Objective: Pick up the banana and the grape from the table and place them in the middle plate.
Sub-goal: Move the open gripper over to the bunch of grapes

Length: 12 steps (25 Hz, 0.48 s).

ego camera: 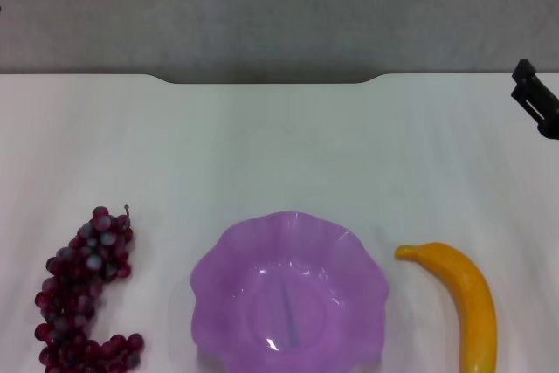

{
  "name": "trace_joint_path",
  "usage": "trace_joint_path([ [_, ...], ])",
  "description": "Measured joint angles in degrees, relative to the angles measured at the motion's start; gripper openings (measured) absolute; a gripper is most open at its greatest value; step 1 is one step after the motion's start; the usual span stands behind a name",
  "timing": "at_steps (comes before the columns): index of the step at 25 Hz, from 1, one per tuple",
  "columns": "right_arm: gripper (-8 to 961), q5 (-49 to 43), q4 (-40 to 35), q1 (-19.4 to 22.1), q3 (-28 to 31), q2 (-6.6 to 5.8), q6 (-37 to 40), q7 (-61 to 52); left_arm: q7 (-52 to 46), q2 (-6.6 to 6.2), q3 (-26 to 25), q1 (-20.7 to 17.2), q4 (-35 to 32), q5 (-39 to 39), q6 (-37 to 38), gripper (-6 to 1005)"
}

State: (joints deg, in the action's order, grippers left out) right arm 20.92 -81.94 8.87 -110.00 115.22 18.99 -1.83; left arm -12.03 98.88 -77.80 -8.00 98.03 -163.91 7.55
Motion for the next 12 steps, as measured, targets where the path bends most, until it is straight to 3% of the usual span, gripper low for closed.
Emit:
trace_joint_path([
  [12,850,0.0,-0.2,-0.2,-0.3,0.0,0.0,0.8,-0.2,0.06,-0.1,0.2,-0.4,0.0,0.0,720],
])
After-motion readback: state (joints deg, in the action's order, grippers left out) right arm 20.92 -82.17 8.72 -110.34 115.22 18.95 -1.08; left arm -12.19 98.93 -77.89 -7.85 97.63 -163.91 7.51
